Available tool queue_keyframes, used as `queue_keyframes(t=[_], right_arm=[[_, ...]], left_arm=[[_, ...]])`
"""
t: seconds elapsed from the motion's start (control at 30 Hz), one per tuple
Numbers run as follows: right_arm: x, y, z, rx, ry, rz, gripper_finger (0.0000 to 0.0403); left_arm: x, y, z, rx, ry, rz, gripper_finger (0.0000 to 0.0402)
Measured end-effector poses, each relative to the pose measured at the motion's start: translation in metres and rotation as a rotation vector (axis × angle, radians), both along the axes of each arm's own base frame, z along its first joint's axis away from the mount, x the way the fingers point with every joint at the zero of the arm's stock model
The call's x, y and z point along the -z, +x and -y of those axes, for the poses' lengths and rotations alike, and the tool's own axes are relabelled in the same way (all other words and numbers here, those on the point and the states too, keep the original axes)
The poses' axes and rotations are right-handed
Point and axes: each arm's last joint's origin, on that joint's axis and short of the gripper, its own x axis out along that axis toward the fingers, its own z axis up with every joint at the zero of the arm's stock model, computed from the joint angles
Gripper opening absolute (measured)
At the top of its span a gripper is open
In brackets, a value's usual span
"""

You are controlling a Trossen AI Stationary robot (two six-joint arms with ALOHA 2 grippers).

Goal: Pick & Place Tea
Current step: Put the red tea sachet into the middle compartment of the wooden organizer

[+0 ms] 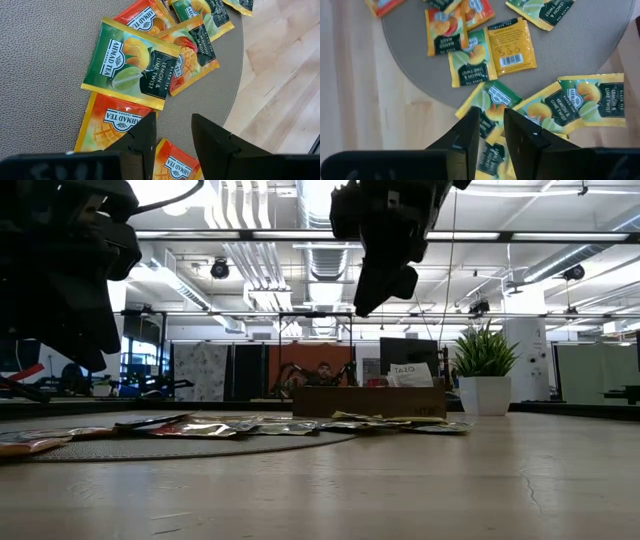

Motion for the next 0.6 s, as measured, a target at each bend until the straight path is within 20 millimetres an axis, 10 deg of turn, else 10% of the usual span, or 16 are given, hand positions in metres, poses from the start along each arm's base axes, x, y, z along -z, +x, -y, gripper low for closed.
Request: queue_keyframes(t=[0.6], right_arm=[[0.006,0.008,-0.016,0.085,0.106,0.017,0.0091]], left_arm=[[-0.001,0.002,-0.002,-0.03,0.024,0.034,0.0119]])
